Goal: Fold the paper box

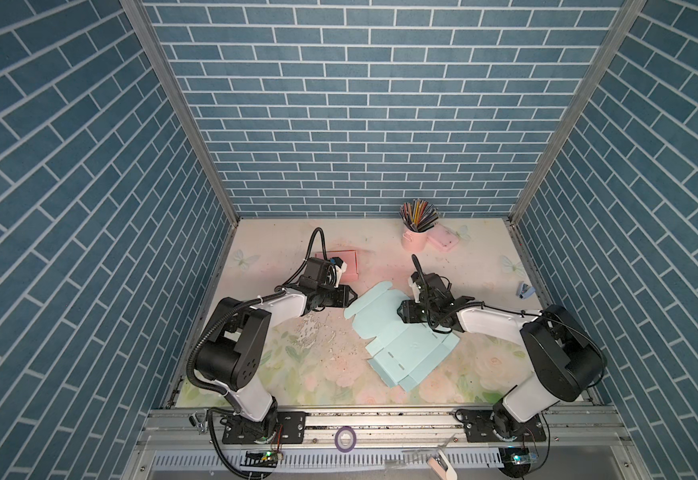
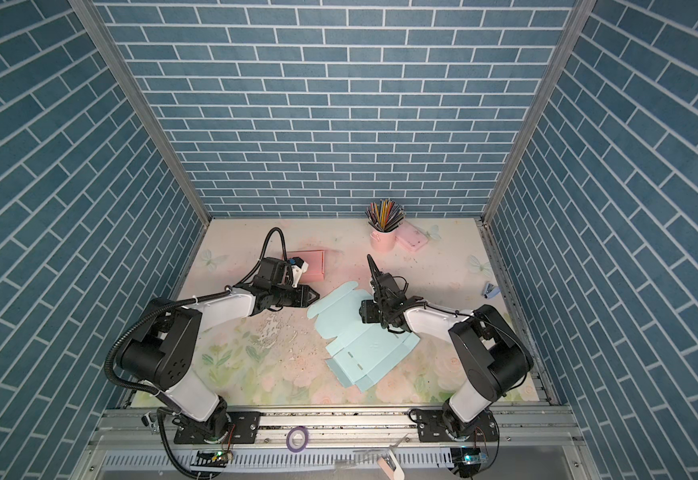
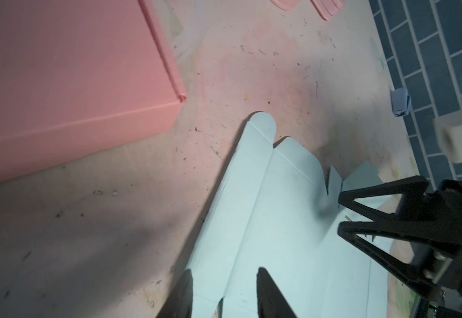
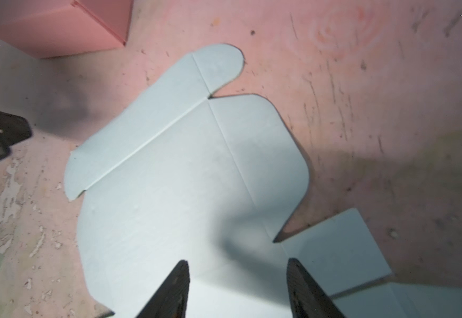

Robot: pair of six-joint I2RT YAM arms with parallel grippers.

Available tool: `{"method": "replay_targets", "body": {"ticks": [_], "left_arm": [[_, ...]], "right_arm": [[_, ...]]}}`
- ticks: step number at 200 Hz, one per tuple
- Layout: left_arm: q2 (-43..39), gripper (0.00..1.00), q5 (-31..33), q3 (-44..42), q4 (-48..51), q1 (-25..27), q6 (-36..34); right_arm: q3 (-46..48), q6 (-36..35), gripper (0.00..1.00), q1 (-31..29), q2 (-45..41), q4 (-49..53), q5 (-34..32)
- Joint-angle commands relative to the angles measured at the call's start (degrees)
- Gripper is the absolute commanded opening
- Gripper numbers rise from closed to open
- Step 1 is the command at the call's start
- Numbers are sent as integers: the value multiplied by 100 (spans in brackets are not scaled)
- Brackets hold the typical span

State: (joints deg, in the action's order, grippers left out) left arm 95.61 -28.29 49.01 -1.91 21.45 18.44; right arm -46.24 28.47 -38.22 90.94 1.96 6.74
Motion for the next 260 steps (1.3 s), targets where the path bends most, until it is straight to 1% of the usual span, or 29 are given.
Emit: {"method": "replay_targets", "body": {"ticks": [1, 19, 27, 58, 87, 104, 123, 136, 167, 220, 260], "left_arm": [[-73, 47, 284, 7, 50, -35, -103], [40, 50, 259, 137, 87, -23, -116], [76, 51, 231, 169, 60, -23, -93], [63, 61, 219, 292, 63, 81, -190], [-11, 65, 348, 540, 258, 536, -440], [204, 65, 173, 712, 165, 799, -402], [480, 65, 235, 904, 200, 1049, -471], [624, 65, 220, 943, 192, 1099, -452], [594, 65, 230, 678, 133, 1225, -422], [381, 64, 394, -55, -197, 1564, -103], [244, 64, 554, -314, -311, 1824, 90]], "right_arm": [[-250, -420, 58, -123, -556, 573, -241], [-159, -343, 59, -134, -1177, 929, -416], [53, -211, 59, -142, -1578, 1081, -431], [1000, 712, 59, -267, -3183, 1671, -453], [1619, 1359, 59, -448, -4477, 2577, -554], [1801, 1573, 59, -466, -4930, 2993, -591], [2051, 1831, 59, -476, -5174, 2988, -515], [2259, 2028, 59, -471, -5213, 2800, -385], [2663, 2427, 60, -505, -5467, 2346, -239], [2909, 2532, 60, -504, -5789, 2640, -365], [3002, 2642, 60, -506, -5931, 2772, -417]]}}
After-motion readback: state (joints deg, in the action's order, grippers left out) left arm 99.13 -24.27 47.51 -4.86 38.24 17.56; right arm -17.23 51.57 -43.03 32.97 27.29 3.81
